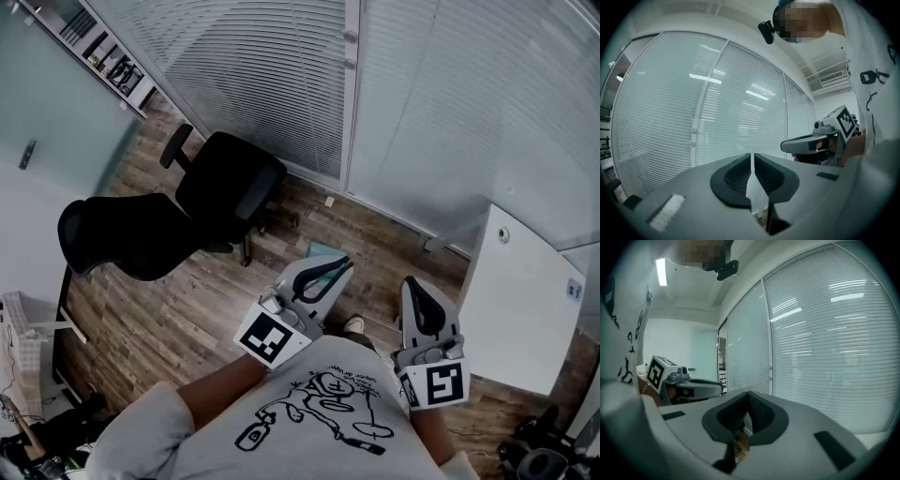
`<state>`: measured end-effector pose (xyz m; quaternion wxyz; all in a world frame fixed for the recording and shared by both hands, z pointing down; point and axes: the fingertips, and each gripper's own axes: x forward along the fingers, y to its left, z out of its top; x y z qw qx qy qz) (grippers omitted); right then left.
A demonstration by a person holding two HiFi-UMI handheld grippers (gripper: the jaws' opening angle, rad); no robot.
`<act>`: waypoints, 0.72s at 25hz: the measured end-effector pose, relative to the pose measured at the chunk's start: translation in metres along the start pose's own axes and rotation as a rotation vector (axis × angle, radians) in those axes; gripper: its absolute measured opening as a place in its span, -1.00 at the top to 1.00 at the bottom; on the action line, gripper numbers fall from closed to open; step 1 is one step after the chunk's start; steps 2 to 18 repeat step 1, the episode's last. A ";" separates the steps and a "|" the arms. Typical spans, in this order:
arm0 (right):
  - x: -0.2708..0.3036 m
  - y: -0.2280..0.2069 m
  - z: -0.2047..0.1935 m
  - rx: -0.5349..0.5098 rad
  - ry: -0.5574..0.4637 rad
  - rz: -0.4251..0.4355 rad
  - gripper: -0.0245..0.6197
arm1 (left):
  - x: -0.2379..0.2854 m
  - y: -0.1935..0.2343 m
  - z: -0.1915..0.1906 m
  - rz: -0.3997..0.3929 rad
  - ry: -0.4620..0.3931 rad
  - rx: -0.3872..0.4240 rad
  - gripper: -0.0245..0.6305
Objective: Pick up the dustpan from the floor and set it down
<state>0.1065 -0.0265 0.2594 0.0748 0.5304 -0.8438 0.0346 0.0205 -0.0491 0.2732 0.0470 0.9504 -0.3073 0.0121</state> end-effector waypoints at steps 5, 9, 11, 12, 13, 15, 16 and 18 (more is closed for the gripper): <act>0.001 -0.001 0.000 -0.001 -0.002 0.001 0.91 | 0.002 0.001 0.000 0.000 0.000 -0.002 0.86; 0.001 -0.001 0.000 -0.001 -0.002 0.001 0.91 | 0.002 0.001 0.000 0.000 0.000 -0.002 0.86; 0.001 -0.001 0.000 -0.001 -0.002 0.001 0.91 | 0.002 0.001 0.000 0.000 0.000 -0.002 0.86; 0.001 -0.001 0.000 -0.001 -0.002 0.001 0.91 | 0.002 0.001 0.000 0.000 0.000 -0.002 0.86; 0.001 -0.001 0.000 -0.001 -0.002 0.001 0.91 | 0.002 0.001 0.000 0.000 0.000 -0.002 0.86; 0.001 -0.001 0.000 -0.001 -0.002 0.001 0.91 | 0.002 0.001 0.000 0.000 0.000 -0.002 0.86; 0.001 -0.001 0.000 -0.001 -0.002 0.001 0.91 | 0.002 0.001 0.000 0.000 0.000 -0.002 0.86; 0.001 -0.001 0.000 -0.001 -0.002 0.001 0.91 | 0.002 0.001 0.000 0.000 0.000 -0.002 0.86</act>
